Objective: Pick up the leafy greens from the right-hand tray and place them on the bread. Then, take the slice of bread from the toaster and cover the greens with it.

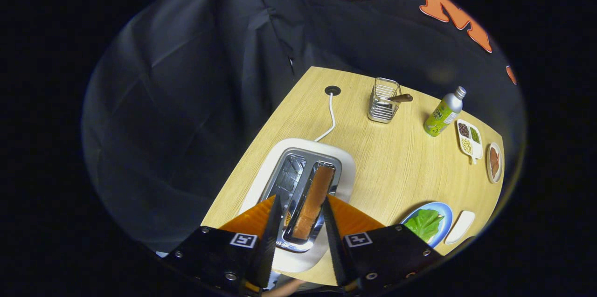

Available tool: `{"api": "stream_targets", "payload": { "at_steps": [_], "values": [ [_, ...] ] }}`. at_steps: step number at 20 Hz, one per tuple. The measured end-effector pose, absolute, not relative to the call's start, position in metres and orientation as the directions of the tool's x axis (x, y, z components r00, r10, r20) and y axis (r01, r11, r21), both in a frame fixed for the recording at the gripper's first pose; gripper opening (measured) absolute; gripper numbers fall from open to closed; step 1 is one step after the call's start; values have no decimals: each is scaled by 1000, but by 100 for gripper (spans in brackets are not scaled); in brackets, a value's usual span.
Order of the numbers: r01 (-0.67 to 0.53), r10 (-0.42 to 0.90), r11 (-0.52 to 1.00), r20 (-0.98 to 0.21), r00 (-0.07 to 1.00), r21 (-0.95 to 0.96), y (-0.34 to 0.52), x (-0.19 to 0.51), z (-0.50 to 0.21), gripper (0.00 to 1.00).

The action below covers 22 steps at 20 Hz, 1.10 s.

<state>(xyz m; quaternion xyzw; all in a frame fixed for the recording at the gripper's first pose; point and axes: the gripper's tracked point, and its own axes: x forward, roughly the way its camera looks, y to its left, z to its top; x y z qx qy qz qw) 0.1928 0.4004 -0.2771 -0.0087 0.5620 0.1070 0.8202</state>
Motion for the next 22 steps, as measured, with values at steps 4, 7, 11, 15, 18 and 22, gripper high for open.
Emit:
{"api": "stream_targets", "payload": {
  "at_steps": [4, 7, 11, 15, 18, 22],
  "values": [
    [-151, 135, 985, -931, 339, 87, 395, 194, -287, 34],
    [-147, 162, 982, -921, 353, 117, 395, 197, -286, 19],
    [-169, 204, 974, -910, 362, 151, 396, 192, -269, 14],
    [-158, 263, 963, -887, 380, 218, 398, 188, -249, 14],
    [-154, 287, 957, -868, 405, 245, 395, 185, -234, 14],
    [-147, 346, 938, -843, 412, 313, 388, 178, -216, 14]
  ]
}}
